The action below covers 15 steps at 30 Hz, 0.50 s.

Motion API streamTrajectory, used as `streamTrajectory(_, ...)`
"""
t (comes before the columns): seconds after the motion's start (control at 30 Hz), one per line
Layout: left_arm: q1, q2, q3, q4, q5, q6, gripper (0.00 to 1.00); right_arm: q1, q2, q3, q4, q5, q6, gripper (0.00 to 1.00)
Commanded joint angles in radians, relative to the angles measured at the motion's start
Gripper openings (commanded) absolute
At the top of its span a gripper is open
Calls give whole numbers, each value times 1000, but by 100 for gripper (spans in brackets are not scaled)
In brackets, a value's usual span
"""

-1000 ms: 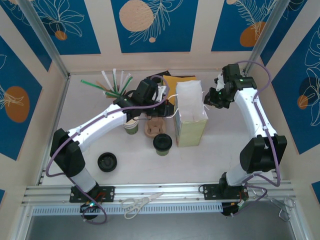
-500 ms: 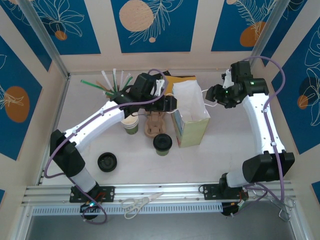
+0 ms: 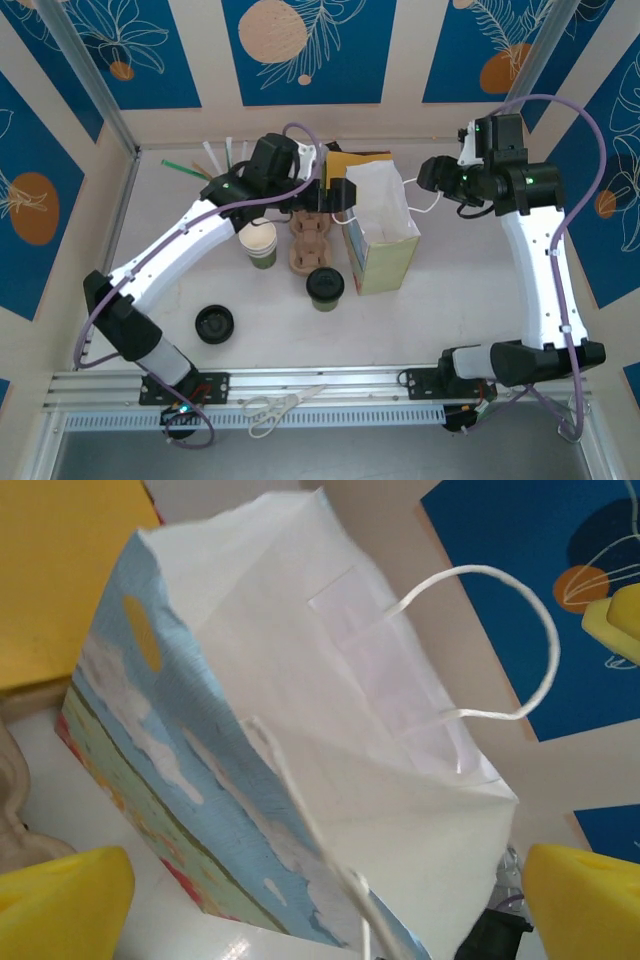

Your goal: Pack the takeout coffee

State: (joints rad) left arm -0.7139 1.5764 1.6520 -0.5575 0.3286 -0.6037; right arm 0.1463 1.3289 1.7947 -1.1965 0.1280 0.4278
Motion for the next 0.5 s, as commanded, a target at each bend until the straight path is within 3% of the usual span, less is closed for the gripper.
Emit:
streamTrajectory(0.0,16,-57,43,-29,-25,19,100,104,-11,74,-39,97,23,60)
streamTrajectory(0.2,83,-176,-28,-86,-124,16,100,381,71,220,-88,272,66,55)
streamTrajectory(0.47,225,-407,-224,-174,-227,13,100,669,284,439,-144,407,103,54)
